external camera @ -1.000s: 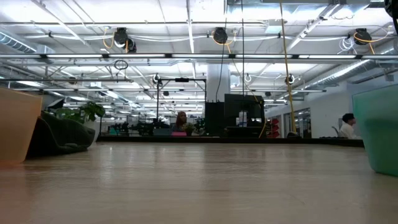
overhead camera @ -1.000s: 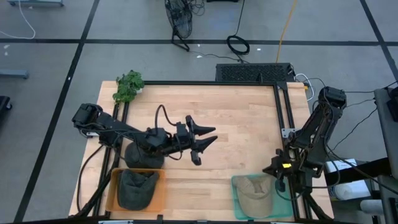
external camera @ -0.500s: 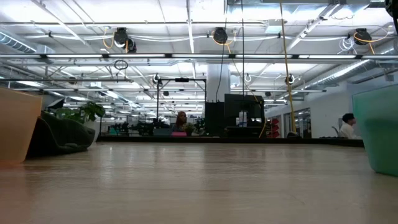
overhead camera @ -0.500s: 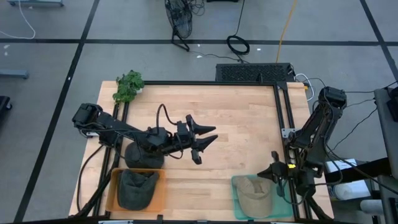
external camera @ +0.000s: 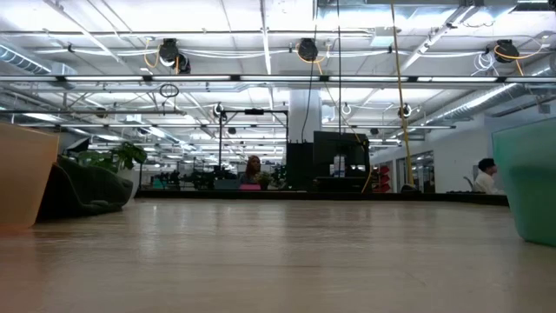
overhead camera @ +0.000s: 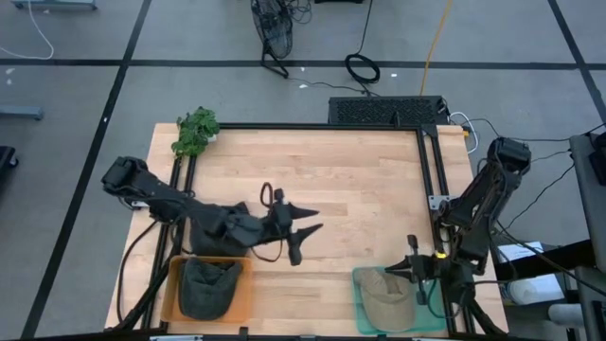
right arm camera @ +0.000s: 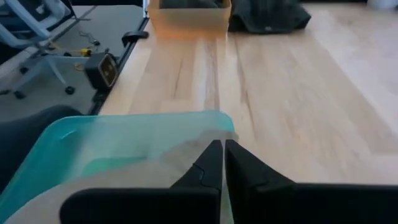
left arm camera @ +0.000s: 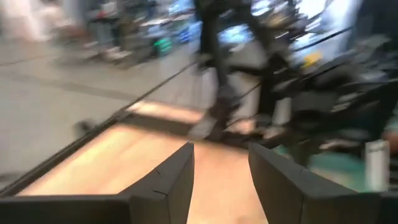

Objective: Pick & Place hat
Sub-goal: Put the brown cap into the blue bin

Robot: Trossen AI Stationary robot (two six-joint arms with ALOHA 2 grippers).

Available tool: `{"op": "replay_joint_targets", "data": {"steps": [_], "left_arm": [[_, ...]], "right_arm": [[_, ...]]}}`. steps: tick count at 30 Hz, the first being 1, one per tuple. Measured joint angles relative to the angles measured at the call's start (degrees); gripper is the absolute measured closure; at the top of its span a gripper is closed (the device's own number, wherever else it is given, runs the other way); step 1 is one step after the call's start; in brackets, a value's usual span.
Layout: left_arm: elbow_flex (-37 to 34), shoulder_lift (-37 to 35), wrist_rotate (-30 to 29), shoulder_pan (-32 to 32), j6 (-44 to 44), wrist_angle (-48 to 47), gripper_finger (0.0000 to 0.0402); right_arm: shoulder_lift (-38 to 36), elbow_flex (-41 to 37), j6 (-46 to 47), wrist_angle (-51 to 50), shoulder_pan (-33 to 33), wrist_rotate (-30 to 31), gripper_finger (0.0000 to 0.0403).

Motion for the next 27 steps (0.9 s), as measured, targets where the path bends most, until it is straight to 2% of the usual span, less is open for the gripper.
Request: {"op": "replay_joint_targets", "data": {"steps": [2, 4, 9, 12, 17, 21, 27], "left_arm": [[1.2, 0.2, -7.2, -1.6, -3.2, -5.9, 0.0238], [2.5, 0.3, -11.3, -2.5, -9.3, -12.4, 0.0238], [4.7, 0.2, -12.5, -2.4, -31.9, -33.4, 0.0238], [4.9, 0.2, -11.2, -0.9, -45.5, -47.1, 0.0238], [4.9, 1.3, -3.5, 2.2, -63.6, -66.6, 0.0238], [4.8, 1.9, -1.0, 2.9, -69.3, -74.1, 0.0238], [2.8, 1.9, 1.5, 1.6, -71.9, -77.7, 0.0238]], "right_arm": [[2.2, 0.0, -2.7, 3.3, -1.6, -0.2, 0.0403], [4.5, 0.0, -4.6, 6.0, -3.0, -0.4, 0.0403], [9.9, 0.0, -5.7, 9.4, -5.8, -3.2, 0.0403], [12.5, 0.0, -5.6, 10.0, -7.0, -6.4, 0.0403], [15.9, 0.0, -5.3, 10.8, -7.8, -8.0, 0.0403], [17.2, 0.0, -7.8, 11.6, -7.8, -7.9, 0.0403], [17.3, 0.0, -19.3, 16.3, -9.7, -7.9, 0.0403]]}}
